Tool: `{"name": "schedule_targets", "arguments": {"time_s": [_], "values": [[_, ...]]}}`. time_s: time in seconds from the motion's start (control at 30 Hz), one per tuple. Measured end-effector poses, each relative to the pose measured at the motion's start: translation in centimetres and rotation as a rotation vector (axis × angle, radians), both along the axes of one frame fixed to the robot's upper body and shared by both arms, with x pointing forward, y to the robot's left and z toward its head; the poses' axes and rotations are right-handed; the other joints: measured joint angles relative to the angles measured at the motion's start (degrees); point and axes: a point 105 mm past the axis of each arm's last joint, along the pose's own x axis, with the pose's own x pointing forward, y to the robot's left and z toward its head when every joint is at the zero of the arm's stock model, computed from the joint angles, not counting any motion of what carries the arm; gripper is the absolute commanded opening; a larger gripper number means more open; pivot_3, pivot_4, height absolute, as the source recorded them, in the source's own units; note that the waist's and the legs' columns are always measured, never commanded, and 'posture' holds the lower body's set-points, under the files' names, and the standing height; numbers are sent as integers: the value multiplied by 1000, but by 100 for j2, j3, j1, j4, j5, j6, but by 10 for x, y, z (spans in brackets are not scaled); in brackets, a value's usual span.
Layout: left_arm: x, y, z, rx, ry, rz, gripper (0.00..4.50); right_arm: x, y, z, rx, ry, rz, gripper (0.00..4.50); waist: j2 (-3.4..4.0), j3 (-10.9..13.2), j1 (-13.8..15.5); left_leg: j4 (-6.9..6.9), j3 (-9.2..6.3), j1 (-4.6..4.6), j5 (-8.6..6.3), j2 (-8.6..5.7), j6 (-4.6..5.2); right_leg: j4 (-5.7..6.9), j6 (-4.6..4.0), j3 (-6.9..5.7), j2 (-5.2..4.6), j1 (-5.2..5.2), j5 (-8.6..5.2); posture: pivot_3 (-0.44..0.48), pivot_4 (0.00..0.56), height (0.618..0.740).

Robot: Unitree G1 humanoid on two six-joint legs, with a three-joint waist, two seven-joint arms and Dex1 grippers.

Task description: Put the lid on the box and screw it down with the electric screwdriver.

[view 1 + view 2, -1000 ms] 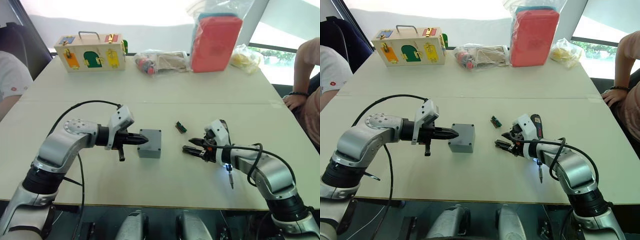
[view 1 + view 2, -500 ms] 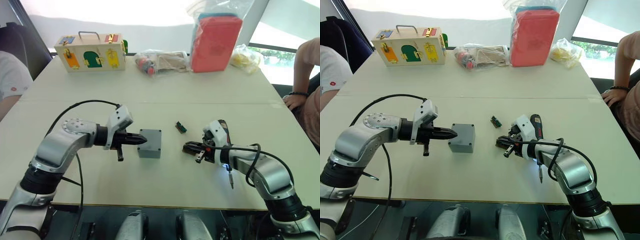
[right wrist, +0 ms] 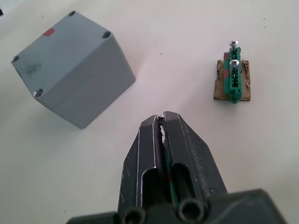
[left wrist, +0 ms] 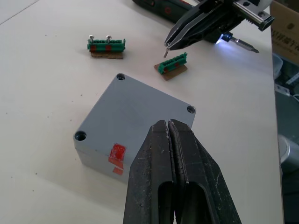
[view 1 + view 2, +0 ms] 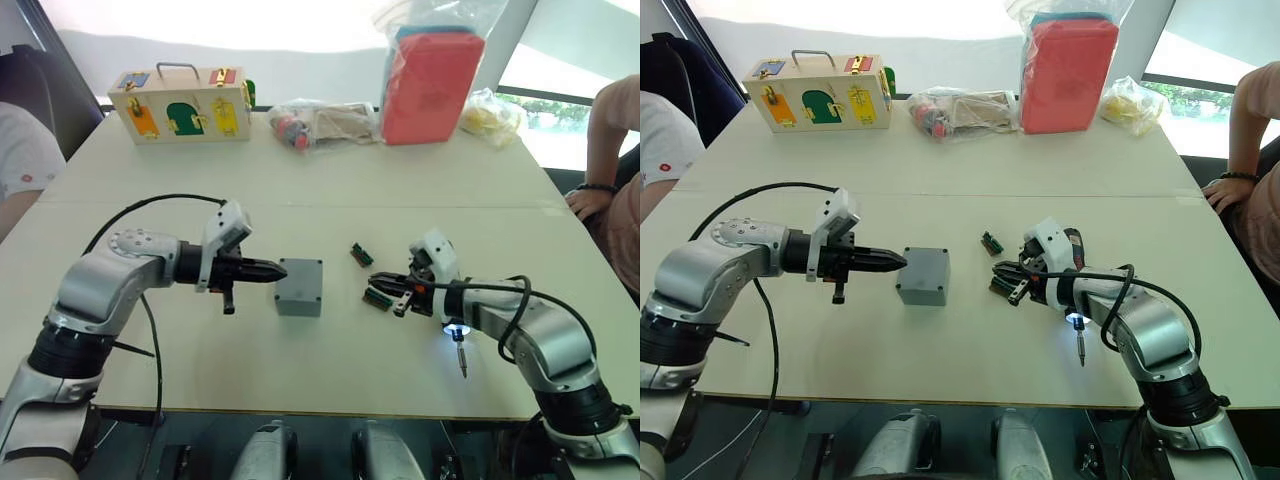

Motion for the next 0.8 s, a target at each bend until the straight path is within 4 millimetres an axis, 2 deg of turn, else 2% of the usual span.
{"name": "schedule_targets", "arguments": {"time_s": [0.1,0.13,0.2,0.43,0.8], "values": [[4,1,3,-18,5,12,0,5,16,27,42,-81,52,65,0,0,-25,0,-1,1,1,2,-1,6,0,0,5,-4,0,0,150,738],[6,3,7,-40,3,22,0,7,27,40,64,-117,86,65,0,0,-25,-2,-2,1,1,4,-1,6,0,-1,6,-5,0,0,150,738],[9,8,11,-62,0,46,0,7,42,46,83,-135,136,65,0,0,-19,-3,-3,1,1,4,-1,5,0,-2,6,-5,0,0,150,738],[10,16,7,-72,13,91,0,12,64,26,102,-68,192,65,0,0,-7,4,0,1,1,-3,-2,6,0,0,-2,-3,0,0,150,738],[5,17,0,-75,33,128,0,21,65,14,79,-63,192,65,0,0,-12,1,-1,1,2,-3,-3,8,0,0,-1,-5,0,0,150,738]]}}
